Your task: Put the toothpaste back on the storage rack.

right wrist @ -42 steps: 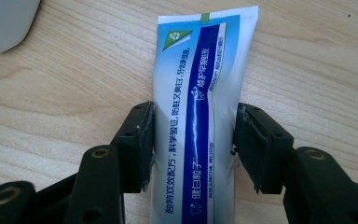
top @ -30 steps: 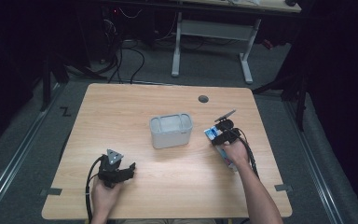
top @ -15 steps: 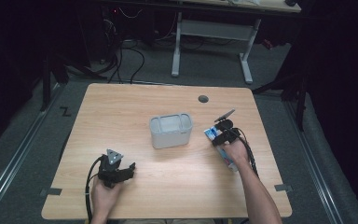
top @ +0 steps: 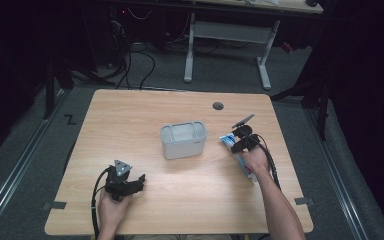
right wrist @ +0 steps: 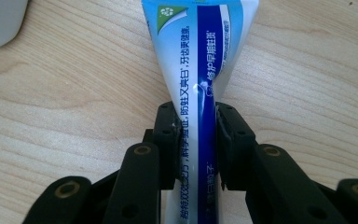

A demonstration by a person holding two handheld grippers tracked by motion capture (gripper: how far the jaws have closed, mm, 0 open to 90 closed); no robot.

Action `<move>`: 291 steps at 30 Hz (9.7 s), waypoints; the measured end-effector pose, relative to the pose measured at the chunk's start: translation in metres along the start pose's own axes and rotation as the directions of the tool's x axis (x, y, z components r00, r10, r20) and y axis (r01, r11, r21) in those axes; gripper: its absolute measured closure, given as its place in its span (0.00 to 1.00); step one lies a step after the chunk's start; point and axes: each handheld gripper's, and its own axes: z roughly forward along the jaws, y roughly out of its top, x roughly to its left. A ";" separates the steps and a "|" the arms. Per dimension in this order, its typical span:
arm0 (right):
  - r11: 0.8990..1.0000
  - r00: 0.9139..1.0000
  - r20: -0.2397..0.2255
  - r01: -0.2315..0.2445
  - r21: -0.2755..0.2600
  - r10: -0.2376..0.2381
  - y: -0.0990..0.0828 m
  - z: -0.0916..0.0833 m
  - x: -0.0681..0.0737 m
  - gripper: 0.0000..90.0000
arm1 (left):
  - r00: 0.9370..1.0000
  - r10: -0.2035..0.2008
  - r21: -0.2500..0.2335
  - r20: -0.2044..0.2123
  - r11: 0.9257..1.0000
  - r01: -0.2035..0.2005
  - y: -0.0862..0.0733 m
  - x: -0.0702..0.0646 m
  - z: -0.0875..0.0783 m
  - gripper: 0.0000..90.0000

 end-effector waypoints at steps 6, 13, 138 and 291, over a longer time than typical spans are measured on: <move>1.000 1.000 -0.009 0.009 -0.015 -0.010 -0.002 -0.004 -0.002 0.81 | 1.000 -0.001 -0.001 0.001 1.000 0.001 0.000 0.000 0.000 0.29; 0.998 0.999 -0.039 0.014 -0.058 -0.016 -0.008 -0.022 -0.005 0.81 | 1.000 0.000 0.000 0.000 1.000 0.000 0.000 0.000 0.000 0.29; 0.753 0.921 -0.255 0.059 -0.655 -0.294 0.024 -0.162 0.062 0.83 | 1.000 -0.001 0.003 -0.004 1.000 0.001 0.001 0.000 0.001 0.29; 0.802 0.949 -0.190 0.096 -0.589 -0.252 0.047 -0.080 0.108 0.58 | 1.000 0.011 -0.001 0.007 1.000 -0.011 0.001 0.000 0.001 0.30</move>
